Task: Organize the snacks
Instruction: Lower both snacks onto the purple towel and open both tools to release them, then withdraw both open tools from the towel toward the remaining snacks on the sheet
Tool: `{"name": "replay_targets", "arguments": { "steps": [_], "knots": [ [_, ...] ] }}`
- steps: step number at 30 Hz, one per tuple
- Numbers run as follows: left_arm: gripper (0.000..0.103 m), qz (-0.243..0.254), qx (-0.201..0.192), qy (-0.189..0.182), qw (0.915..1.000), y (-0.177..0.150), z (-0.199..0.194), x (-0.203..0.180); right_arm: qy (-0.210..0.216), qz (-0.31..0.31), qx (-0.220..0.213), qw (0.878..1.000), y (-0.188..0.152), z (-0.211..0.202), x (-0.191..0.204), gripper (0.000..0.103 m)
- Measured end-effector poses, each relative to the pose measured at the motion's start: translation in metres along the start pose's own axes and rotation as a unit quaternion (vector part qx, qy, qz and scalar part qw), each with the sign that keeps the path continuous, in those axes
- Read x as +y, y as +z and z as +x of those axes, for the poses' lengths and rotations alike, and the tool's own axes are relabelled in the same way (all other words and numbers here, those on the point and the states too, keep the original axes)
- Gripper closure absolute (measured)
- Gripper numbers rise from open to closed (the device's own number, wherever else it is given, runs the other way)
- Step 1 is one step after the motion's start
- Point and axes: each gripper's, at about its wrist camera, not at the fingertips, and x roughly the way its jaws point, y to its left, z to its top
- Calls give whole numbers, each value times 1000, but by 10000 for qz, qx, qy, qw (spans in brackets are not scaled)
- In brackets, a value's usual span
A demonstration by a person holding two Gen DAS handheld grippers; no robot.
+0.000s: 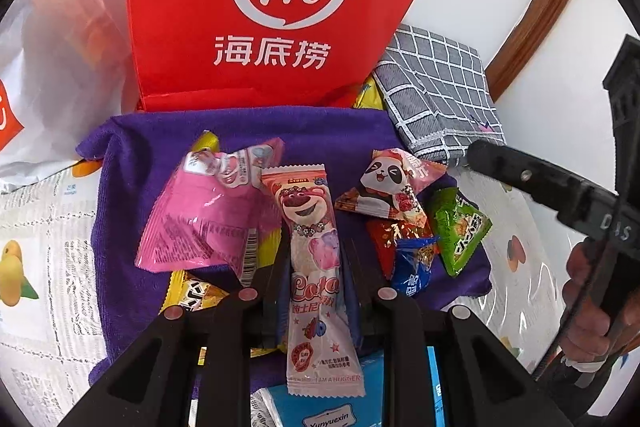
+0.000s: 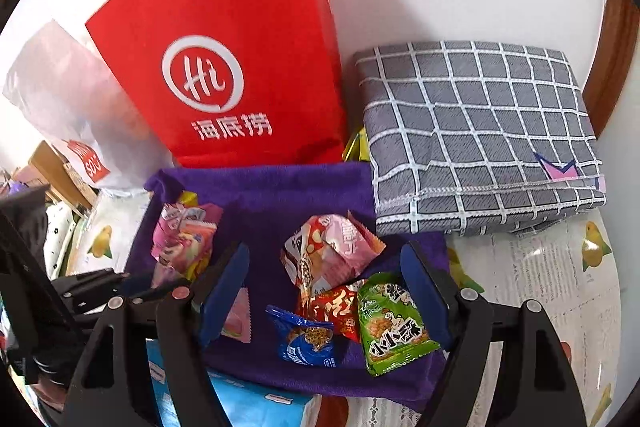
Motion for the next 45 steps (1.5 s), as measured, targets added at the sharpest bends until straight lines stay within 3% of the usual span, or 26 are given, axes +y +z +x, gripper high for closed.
{"name": "replay_targets", "arguments": {
  "steps": [12, 15, 17, 19, 45],
  "knots": [
    [79, -104, -137, -124, 9998, 2, -1, 3, 28, -5, -147, 9999, 0, -7, 1, 25],
    [69, -136, -174, -77, 9997, 2, -1, 4, 23, 27, -148, 9999, 1, -7, 0, 25],
    [48, -156, -188, 17, 9997, 3, -2, 4, 26, 38, -141, 9999, 1, -7, -1, 25],
    [43, -159, -219, 84, 9996, 3, -3, 4, 22, 43, -141, 9999, 1, -7, -1, 25],
    [41, 98, -239, 143, 9996, 4, -19, -5, -80, -38, -362, 9993, 0, -22, 8, 25]
  ]
}}
